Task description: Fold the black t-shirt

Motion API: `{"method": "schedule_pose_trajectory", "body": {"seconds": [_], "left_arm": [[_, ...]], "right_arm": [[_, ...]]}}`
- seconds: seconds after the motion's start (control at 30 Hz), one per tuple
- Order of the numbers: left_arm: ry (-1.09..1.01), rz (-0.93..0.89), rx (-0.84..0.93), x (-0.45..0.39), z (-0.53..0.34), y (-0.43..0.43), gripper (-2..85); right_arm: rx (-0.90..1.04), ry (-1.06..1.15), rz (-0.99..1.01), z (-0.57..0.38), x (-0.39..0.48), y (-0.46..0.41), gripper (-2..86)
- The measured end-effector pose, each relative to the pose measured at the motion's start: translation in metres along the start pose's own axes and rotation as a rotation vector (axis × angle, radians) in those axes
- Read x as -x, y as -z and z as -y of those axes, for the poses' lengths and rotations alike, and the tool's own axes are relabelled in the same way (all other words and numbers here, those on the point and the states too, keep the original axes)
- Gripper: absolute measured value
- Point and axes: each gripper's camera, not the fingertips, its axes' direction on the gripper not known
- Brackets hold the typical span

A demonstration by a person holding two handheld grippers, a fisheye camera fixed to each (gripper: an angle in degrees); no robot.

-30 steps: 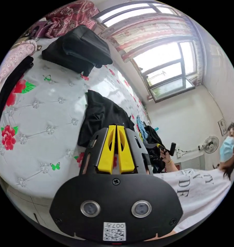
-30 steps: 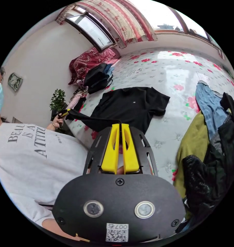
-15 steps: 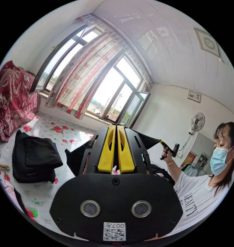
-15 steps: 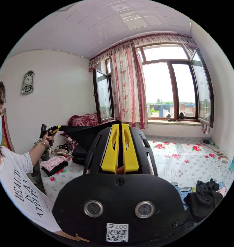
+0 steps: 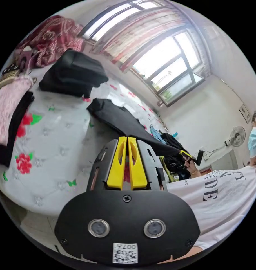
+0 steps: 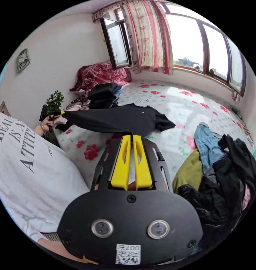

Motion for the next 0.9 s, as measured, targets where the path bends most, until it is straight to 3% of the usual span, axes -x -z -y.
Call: {"method": "schedule_pose_trajectory", "body": {"seconds": [0.13, 0.3, 0.57, 0.7, 0.8, 0.9], "left_arm": [[0.236, -0.032, 0.055, 0.044, -0.064, -0.009, -1.0], [0.237, -0.028, 0.125, 0.046, -0.068, 0.005, -1.0], [0.198, -0.030, 0.117, 0.073, 0.051, -0.030, -0.6], [0.276, 0.034, 0.089, 0.100, 0.110, -0.078, 1.2], [0.367, 0.113, 0.050, 0.117, 0.138, -0.097, 6.3], [0.288, 0.198, 0.092, 0.113, 0.151, -0.100, 7.4]], "right_arm": [[0.145, -0.115, 0.076, -0.038, -0.004, -0.046, -0.2], [0.249, -0.149, 0.193, -0.049, -0.010, -0.057, -0.2], [0.131, -0.176, 0.187, 0.045, -0.070, -0.078, -0.1], [0.087, -0.356, 0.081, 0.114, -0.116, -0.132, 0.3], [0.166, -0.472, 0.021, 0.134, -0.140, -0.173, 1.0], [0.215, -0.503, 0.026, 0.126, -0.152, -0.190, 1.9]]}}
